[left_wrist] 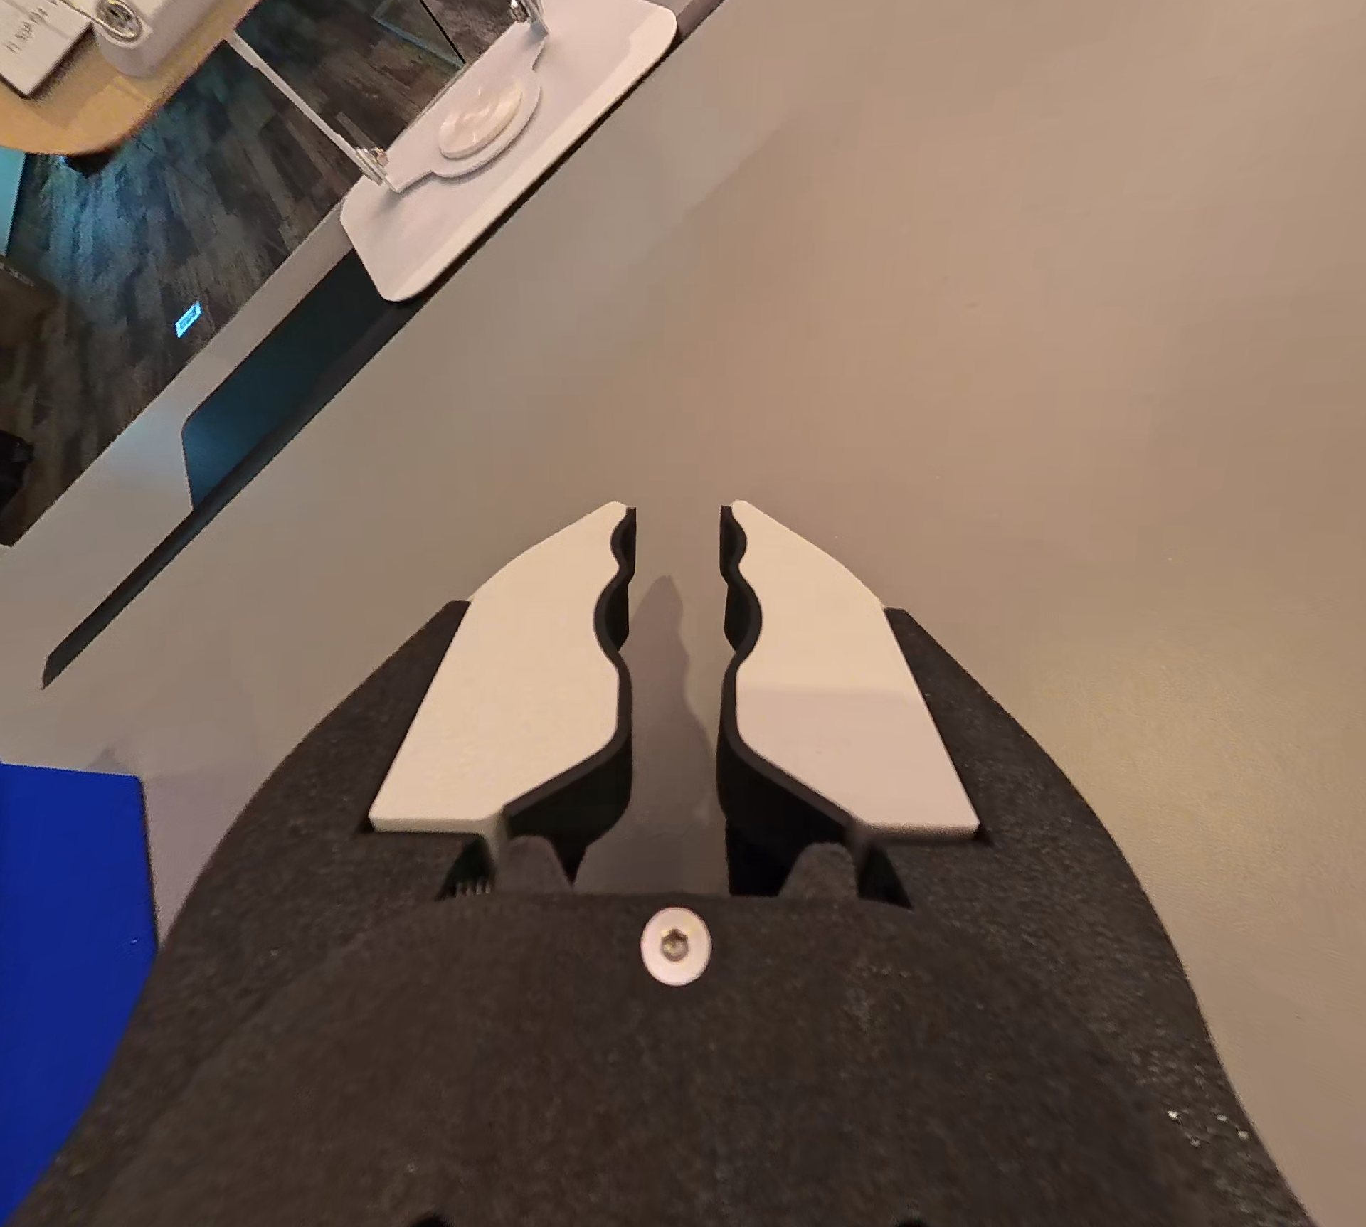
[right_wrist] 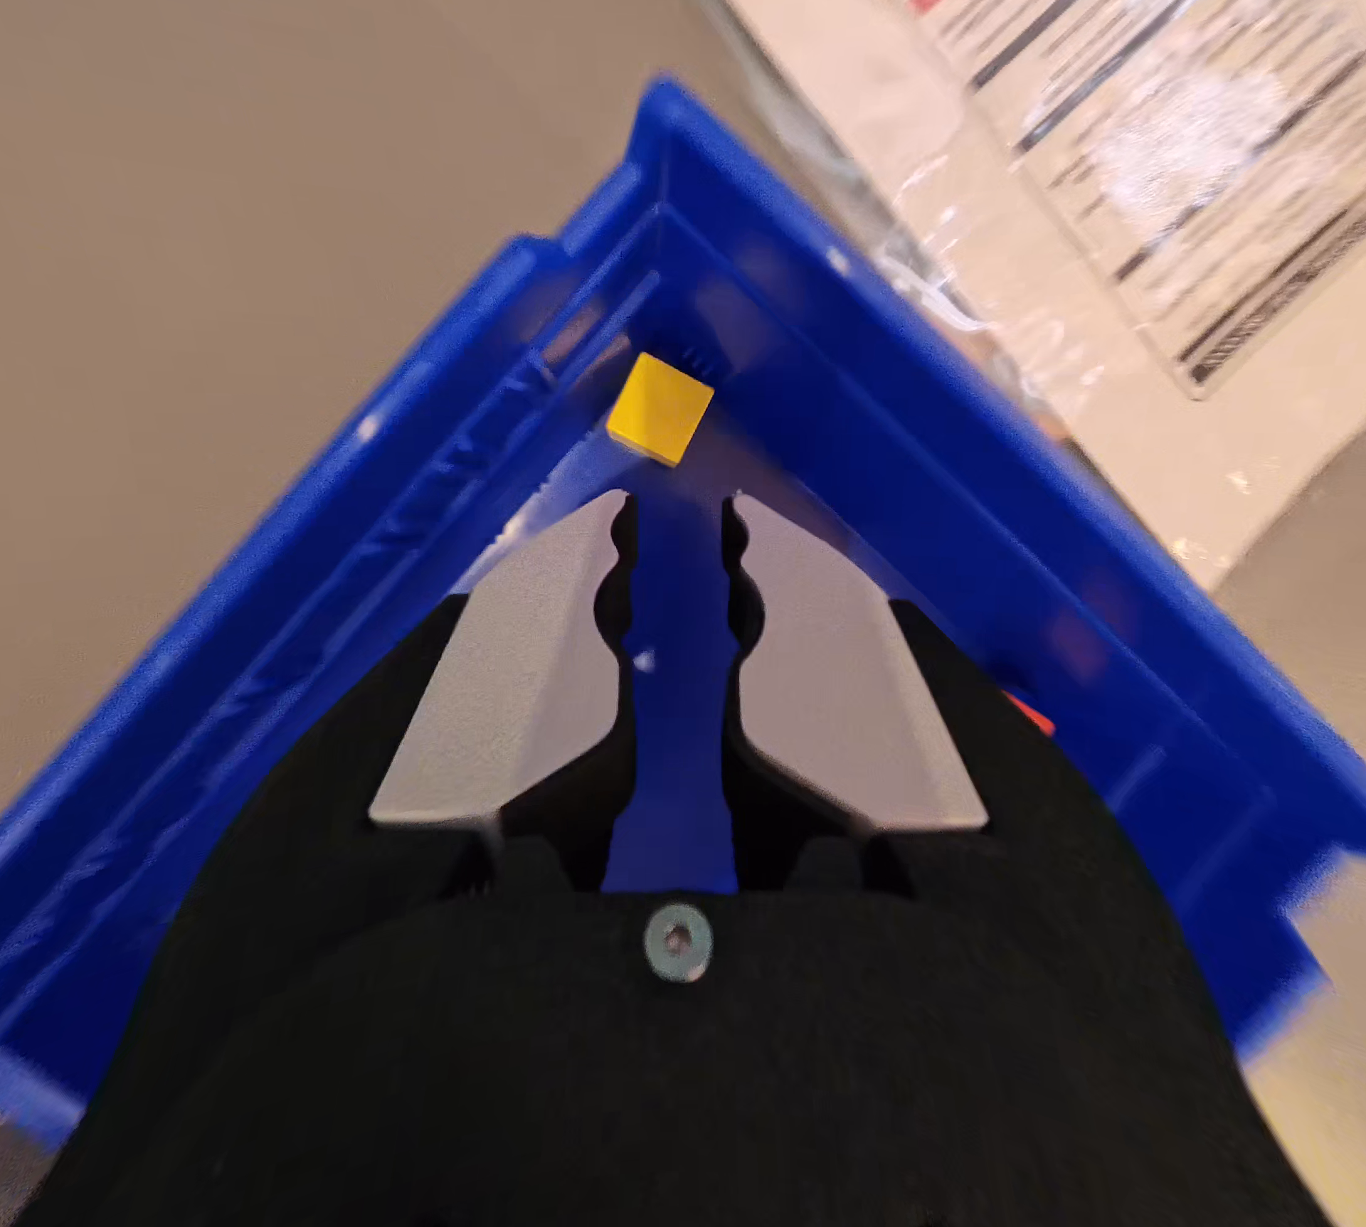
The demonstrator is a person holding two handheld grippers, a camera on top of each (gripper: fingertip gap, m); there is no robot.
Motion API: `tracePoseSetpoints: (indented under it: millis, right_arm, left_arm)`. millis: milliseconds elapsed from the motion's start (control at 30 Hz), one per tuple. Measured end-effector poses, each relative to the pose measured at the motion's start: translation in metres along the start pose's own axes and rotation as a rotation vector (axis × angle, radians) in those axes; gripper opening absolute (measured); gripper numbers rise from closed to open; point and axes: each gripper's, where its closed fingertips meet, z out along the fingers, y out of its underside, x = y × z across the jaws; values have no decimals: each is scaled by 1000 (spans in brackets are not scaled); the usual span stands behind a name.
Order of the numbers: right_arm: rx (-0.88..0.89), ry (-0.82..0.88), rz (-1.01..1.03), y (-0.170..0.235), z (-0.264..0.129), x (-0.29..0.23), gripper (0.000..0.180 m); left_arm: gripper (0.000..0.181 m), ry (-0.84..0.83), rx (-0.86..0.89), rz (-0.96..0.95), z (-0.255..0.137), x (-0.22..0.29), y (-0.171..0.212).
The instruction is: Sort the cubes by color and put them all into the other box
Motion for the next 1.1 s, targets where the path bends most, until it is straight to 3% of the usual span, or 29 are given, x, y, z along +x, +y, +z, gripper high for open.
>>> tracePoseSetpoints:
  millis: [200,333,467,567,633,800,967,1100]
  right_arm:
    - [341,104,158,-62,-137,-32,30]
    - [386,36,261,-89,-172,-104,38]
    - [518,-74,244,-124,-168,-168,40]
    - [585,-160,251,-141,-142,-193,38]
    - [515,-233,216,-146,-121,-202,36]
    - [370,-167,238,-139,-84,-182,36]
    - [298,-133,246,-125,-72,-171,37]
    - [288,-117,271,-118,-74,-166,37]
  left_arm:
    - [21,-21,19,6,-4,-5,-6]
    - [21,-34,17,5,-3,-8,-6]
    - [21,-51,40,-1,-8,-12,-12]
    - [16,-110,40,-71,-20,-27,-18]
    - [16,-122,58,-173,-37,-35,-24]
    - [18,-244,165,-316,-116,-78,-26]
    - [18,-510,96,-335,-196,-180,33]
    - [20,-462,-135,-356,-195,-247,105]
